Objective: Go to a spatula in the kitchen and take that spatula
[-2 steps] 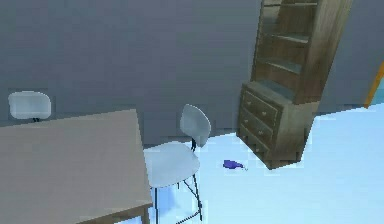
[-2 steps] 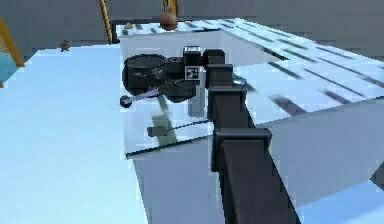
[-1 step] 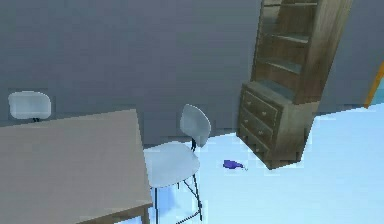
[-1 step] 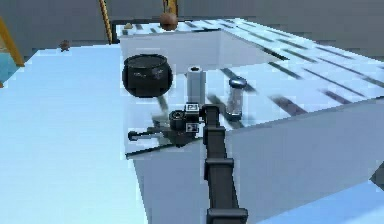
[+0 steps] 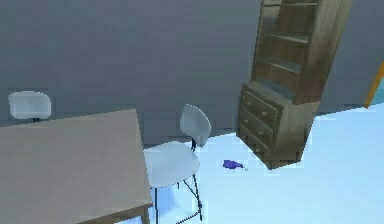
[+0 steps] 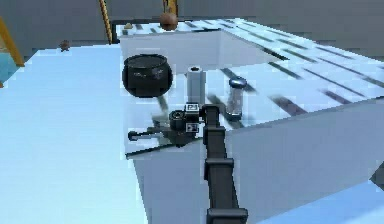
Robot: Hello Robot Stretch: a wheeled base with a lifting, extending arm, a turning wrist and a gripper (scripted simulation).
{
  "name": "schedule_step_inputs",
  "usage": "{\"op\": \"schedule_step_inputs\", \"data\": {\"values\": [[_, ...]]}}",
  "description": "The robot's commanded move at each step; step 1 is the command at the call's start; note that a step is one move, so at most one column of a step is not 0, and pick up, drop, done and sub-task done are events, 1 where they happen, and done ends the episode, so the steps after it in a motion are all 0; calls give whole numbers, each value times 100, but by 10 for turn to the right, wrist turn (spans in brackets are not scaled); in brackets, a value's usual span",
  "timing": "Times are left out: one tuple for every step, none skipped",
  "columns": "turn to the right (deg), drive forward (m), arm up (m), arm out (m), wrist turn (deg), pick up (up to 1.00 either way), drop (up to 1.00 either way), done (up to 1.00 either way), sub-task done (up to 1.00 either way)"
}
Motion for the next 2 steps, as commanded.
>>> {"op": "schedule_step_inputs", "data": {"values": [[0, 0, 10, 0, 0, 0, 0, 0, 0], [0, 0, 0, 0, 0, 0, 0, 100, 0]]}}
